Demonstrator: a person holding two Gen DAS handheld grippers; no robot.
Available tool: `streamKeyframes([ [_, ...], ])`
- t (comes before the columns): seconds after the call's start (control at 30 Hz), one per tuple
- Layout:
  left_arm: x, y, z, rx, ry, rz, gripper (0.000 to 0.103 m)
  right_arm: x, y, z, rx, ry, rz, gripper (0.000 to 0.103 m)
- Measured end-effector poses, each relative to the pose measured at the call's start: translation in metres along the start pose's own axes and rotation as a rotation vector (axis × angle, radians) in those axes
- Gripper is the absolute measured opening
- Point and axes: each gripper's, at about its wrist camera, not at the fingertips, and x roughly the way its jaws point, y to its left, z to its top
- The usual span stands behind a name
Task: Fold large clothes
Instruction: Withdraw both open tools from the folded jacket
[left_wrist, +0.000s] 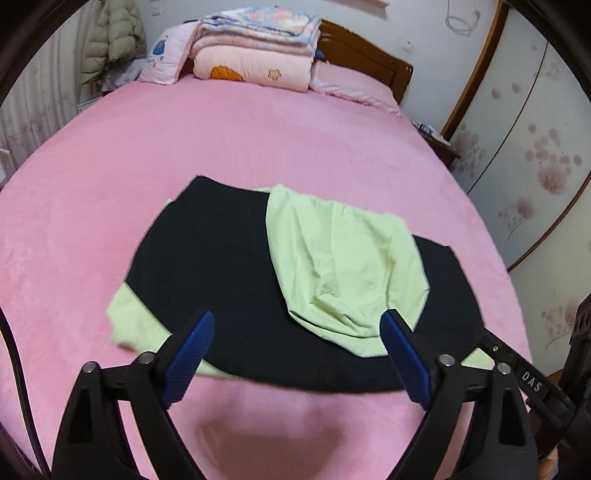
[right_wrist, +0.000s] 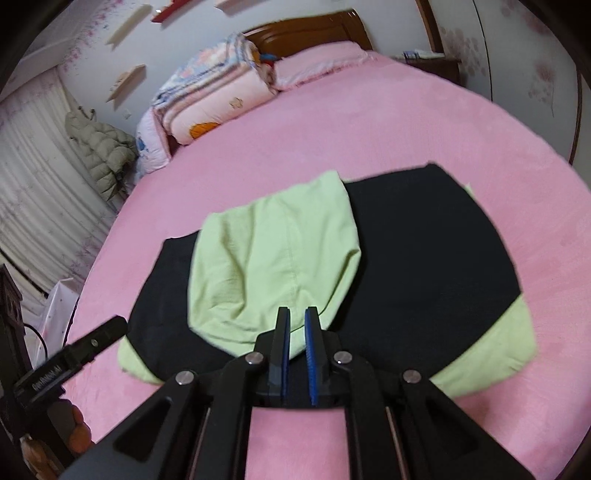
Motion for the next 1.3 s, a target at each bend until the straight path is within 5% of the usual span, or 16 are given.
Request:
streamKeyframes([
  [0.37, -0.093, 0.009, -0.021, 0.016, -0.023, 0.100, 0.092, -0.096, 0.042, -0.022, -0.129, -0.130, 0.040, 0.024],
  [0.57, -0.109, 0.019, -0.036, 0.025, -0.012, 0.104, 0.093, -0.117, 0.056, -0.031, -0.154, -0.163, 0.075, 0.024],
  [0.97, -0.011, 0.058, -0.075, -0.036, 0.182, 0.080, 0.093, -0.064, 0.059, -0.058, -0.178, -0.109, 0.031, 0.024],
  [1.3, 0.081, 0.110, -0.090, -0.222, 0.264, -0.006, 0.093, 0.002, 0.060, -0.058, -0.199, -0.055, -0.004, 0.024],
])
